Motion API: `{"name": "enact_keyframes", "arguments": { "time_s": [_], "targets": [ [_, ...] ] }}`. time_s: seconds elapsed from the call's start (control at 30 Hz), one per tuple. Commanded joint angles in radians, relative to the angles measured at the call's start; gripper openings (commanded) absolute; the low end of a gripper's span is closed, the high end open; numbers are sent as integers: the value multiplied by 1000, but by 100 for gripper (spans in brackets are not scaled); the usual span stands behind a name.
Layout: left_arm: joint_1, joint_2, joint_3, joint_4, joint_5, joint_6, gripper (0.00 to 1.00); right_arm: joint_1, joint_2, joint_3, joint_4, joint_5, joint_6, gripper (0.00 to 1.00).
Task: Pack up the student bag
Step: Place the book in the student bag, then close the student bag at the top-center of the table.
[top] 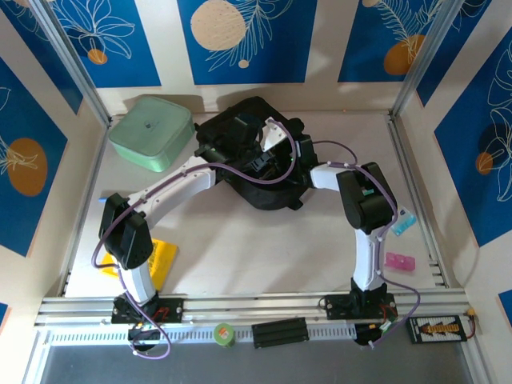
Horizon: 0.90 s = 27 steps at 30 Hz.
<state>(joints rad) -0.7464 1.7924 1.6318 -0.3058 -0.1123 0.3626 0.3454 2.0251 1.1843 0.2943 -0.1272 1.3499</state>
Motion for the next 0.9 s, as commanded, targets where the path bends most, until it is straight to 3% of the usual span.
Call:
{"name": "enact_keyframes", "arguments": {
  "time_s": [0.0,0.2,0.4,0.43,0.53,0.6,0.7,0.87],
  "targets": [
    [4,-1,52,31,16,-25,0,-24,-159,-64,-44,37,-64,48],
    [5,15,40,36,28,-49,0,-74,-411,-192,-179,55,-129,56],
    [5,54,47,-5,132,-123,0,-166,-675,-326,-333,116,-177,63],
    [5,57,42,-8,147,-141,7,-181,-708,-330,-371,127,-194,64],
    [5,43,17,-22,191,-209,52,-218,-821,-353,-456,153,-280,72],
    [4,26,15,-77,219,-251,71,-230,-903,-373,-484,173,-347,78],
    [5,-17,-12,-159,204,-294,81,-234,-985,-378,-551,196,-421,87],
    [15,-142,-156,-226,-10,-436,95,-226,-1006,-343,-637,179,-494,93]
  ]
}}
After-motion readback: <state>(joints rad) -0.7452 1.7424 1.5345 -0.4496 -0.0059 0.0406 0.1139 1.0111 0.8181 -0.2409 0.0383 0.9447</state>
